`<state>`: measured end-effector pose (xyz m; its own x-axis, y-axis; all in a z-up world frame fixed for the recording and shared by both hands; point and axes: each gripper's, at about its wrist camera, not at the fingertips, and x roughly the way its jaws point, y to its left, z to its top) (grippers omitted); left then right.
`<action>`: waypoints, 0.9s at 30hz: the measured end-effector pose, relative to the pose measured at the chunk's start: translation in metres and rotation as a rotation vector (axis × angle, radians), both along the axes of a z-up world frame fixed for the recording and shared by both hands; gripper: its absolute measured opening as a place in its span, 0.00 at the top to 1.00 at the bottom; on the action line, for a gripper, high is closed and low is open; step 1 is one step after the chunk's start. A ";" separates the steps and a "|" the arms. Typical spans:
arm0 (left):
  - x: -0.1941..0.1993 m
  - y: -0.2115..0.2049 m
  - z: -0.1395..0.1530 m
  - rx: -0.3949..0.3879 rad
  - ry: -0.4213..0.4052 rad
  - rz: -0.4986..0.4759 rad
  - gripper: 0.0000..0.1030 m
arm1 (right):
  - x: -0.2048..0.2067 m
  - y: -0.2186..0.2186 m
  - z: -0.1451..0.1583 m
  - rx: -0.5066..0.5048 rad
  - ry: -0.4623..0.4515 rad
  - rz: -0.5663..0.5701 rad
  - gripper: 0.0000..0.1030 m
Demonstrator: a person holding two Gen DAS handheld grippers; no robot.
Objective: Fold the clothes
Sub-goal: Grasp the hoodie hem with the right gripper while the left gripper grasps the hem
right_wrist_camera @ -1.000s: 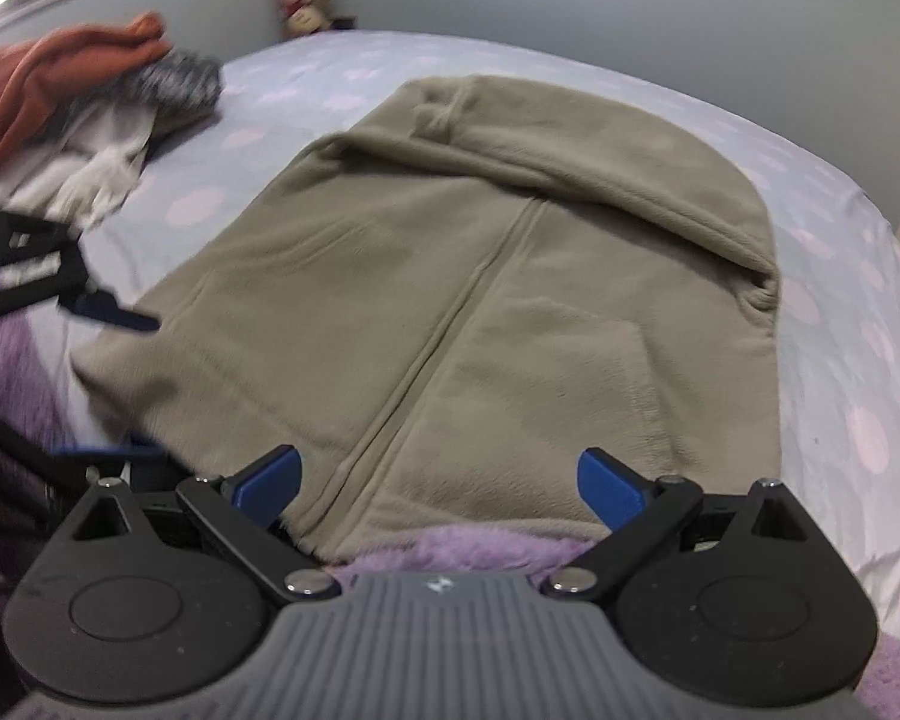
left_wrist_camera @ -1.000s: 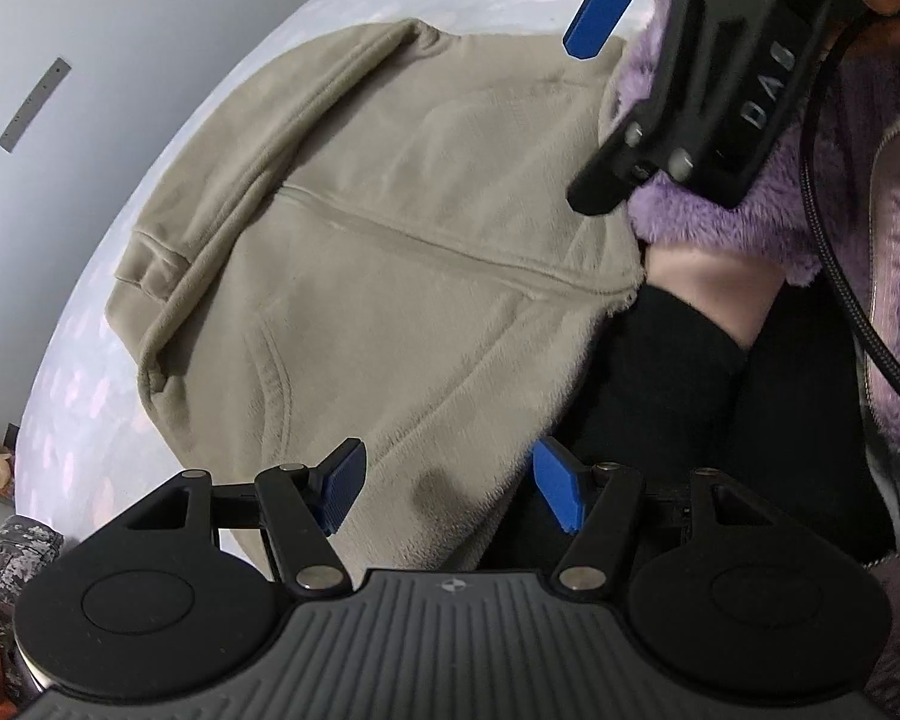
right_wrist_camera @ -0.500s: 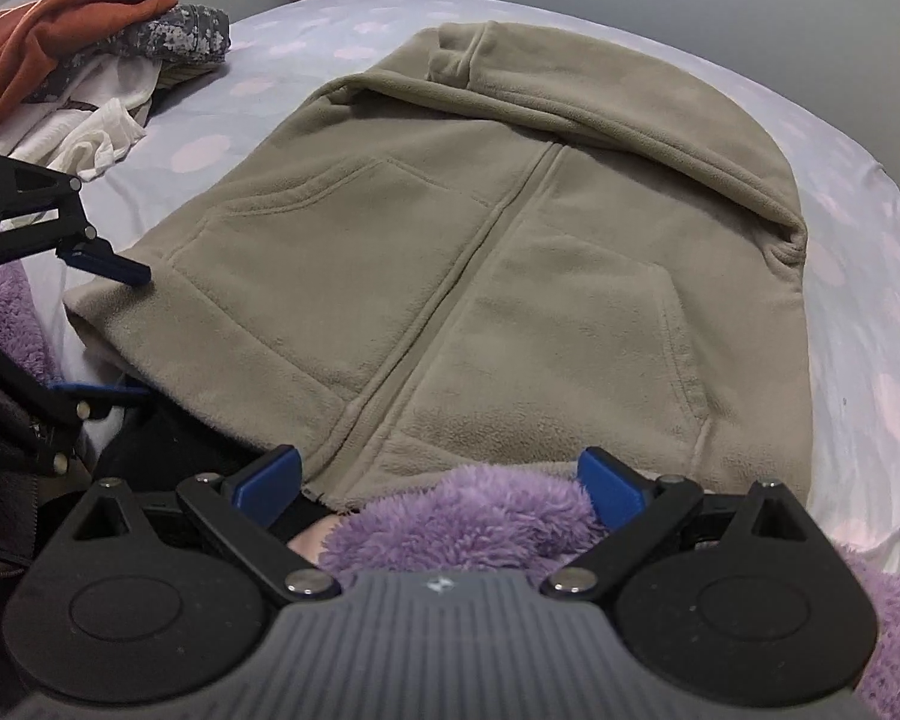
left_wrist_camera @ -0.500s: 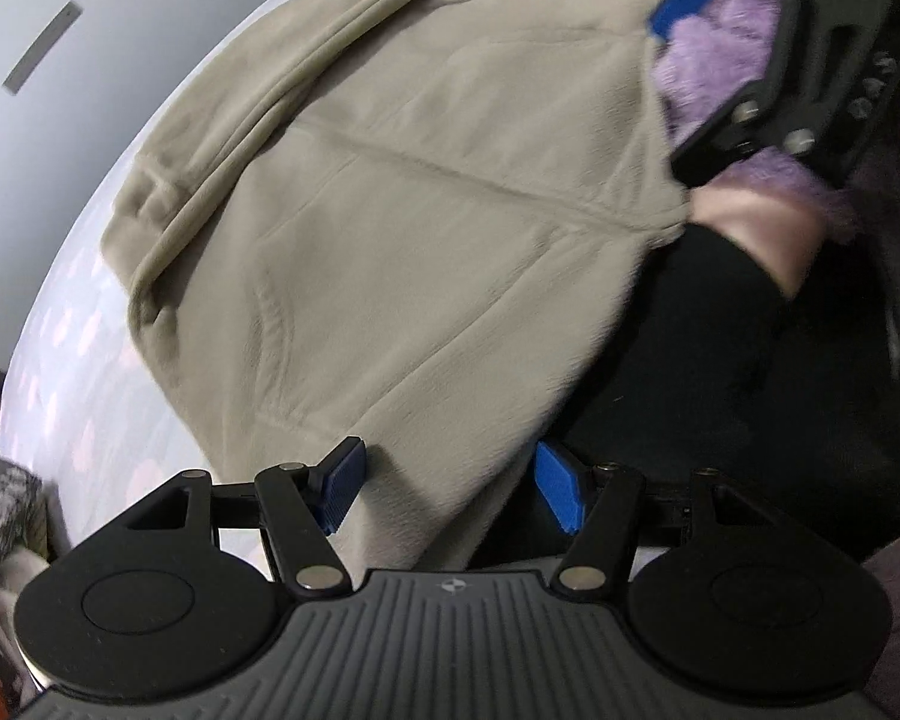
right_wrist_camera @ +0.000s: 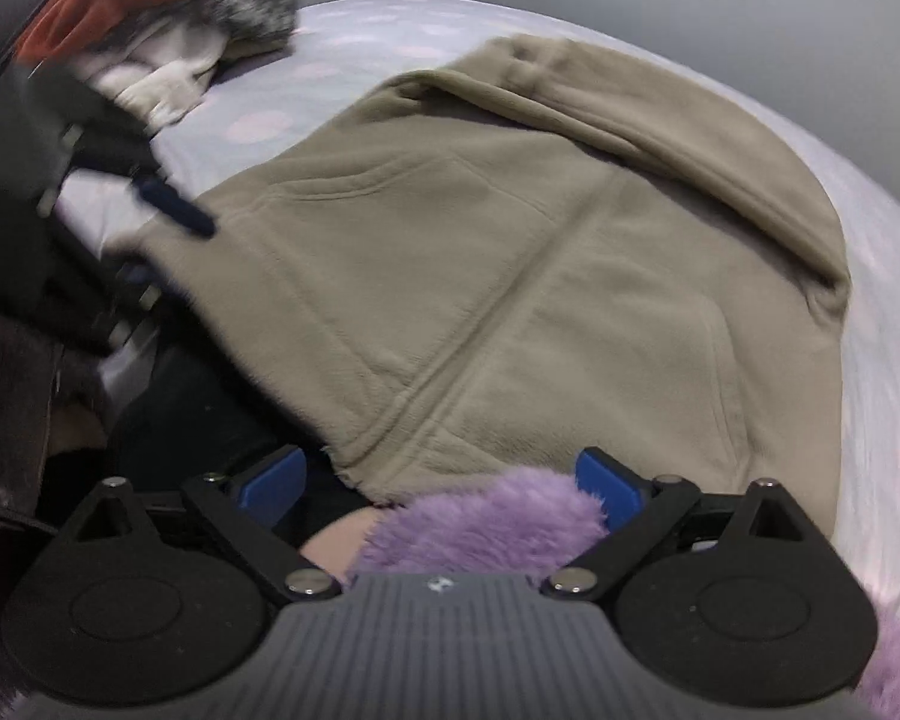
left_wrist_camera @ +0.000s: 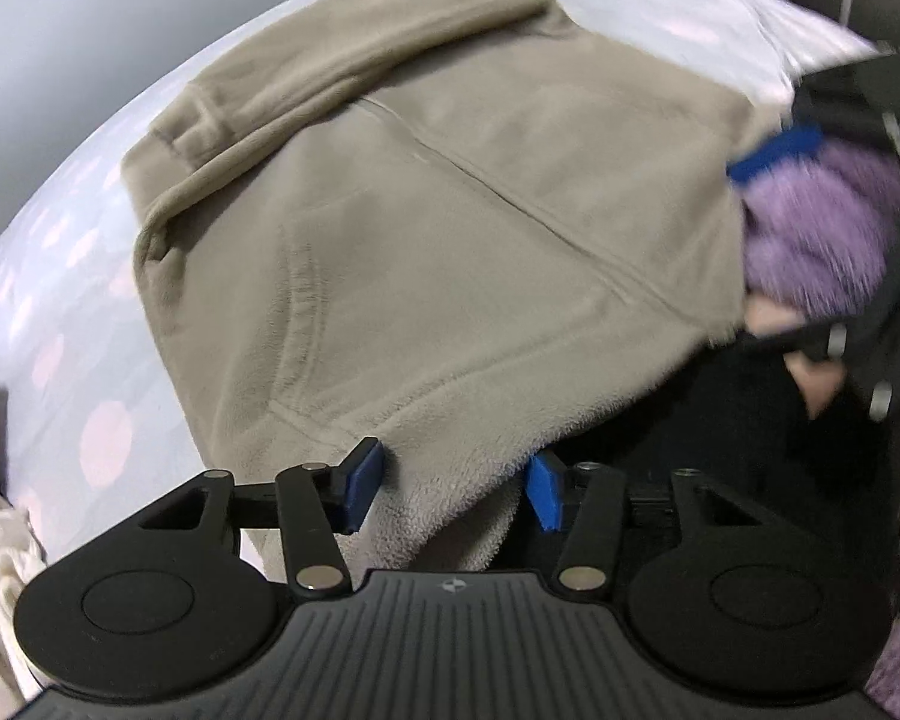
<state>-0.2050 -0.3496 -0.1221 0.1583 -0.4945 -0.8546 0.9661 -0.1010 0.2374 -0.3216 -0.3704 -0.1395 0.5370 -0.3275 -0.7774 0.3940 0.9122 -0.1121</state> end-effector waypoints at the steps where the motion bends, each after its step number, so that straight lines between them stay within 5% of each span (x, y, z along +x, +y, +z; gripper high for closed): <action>1: 0.002 -0.001 0.002 -0.008 0.013 0.015 0.53 | 0.005 0.005 -0.001 -0.019 0.009 0.028 0.13; 3: -0.001 -0.002 0.003 -0.019 -0.004 0.015 0.53 | 0.016 0.013 -0.005 -0.054 0.039 0.083 0.17; 5: -0.005 -0.002 0.005 -0.031 -0.020 0.016 0.54 | 0.027 0.019 -0.010 -0.087 0.069 0.132 0.30; 10: -0.002 -0.002 0.009 -0.065 -0.016 0.038 0.54 | 0.051 0.027 -0.023 -0.166 0.090 0.159 0.35; 13: -0.008 -0.001 0.008 -0.064 -0.053 0.014 0.54 | 0.055 0.023 -0.030 -0.164 0.100 0.148 0.60; 17: -0.027 0.003 0.006 -0.069 -0.161 -0.058 0.50 | 0.052 0.018 -0.030 -0.143 0.073 0.125 0.78; 23: -0.061 0.013 -0.005 -0.074 -0.337 -0.210 0.41 | 0.039 0.009 -0.012 -0.145 -0.040 0.060 0.84; 27: -0.057 0.001 -0.020 -0.069 -0.440 -0.152 0.42 | 0.036 0.001 0.003 -0.150 -0.084 0.033 0.84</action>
<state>-0.2615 -0.3485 -0.1419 0.4197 -0.5936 -0.6867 0.7477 -0.2029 0.6323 -0.2859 -0.3697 -0.1367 0.6102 -0.4179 -0.6731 0.3782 0.9002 -0.2160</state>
